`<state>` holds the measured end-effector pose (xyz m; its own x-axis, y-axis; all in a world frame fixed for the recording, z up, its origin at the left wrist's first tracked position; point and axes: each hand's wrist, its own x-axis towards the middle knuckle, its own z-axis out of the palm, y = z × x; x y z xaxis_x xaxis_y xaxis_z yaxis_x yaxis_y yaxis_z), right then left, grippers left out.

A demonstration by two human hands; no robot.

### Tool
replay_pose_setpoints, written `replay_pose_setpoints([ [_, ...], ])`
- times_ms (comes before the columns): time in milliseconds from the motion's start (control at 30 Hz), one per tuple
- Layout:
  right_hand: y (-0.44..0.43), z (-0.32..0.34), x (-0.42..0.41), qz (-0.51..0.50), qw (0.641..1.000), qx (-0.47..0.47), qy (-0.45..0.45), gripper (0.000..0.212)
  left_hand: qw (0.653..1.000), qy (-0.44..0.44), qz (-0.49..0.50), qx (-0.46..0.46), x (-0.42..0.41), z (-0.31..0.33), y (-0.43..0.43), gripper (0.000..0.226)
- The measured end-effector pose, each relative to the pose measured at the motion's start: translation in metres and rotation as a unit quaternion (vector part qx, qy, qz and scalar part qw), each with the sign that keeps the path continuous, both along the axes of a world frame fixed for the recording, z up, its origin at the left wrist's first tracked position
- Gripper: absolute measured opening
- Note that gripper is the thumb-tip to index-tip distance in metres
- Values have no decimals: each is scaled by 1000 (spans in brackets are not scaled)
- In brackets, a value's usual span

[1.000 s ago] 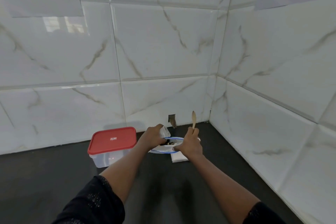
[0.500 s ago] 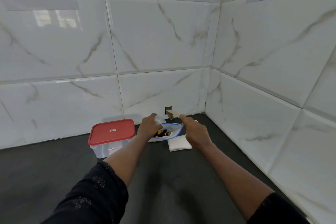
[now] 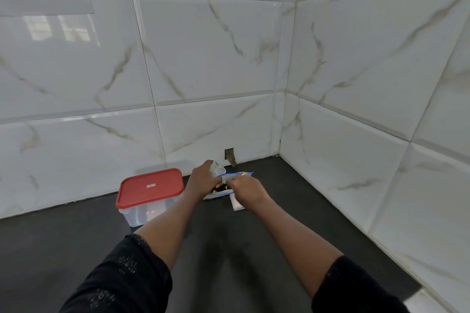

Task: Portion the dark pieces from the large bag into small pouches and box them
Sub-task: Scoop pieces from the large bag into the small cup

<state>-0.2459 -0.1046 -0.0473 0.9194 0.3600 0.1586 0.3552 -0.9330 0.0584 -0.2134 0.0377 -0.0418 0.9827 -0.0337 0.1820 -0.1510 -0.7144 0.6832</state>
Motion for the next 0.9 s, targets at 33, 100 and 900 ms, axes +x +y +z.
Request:
replay_pose_setpoints([
  [33, 8, -2, 0, -3, 1000, -20, 15, 38, 1000, -6, 1, -11, -3, -1, 0, 39],
  [100, 18, -9, 0, -10, 997, -51, 60, 34, 1000, -10, 4, -25, -6, -3, 2, 38],
  [900, 47, -33, 63, -117, 947, 127, 270, 43, 996, -45, -61, 38, 15, -10, 20, 46],
])
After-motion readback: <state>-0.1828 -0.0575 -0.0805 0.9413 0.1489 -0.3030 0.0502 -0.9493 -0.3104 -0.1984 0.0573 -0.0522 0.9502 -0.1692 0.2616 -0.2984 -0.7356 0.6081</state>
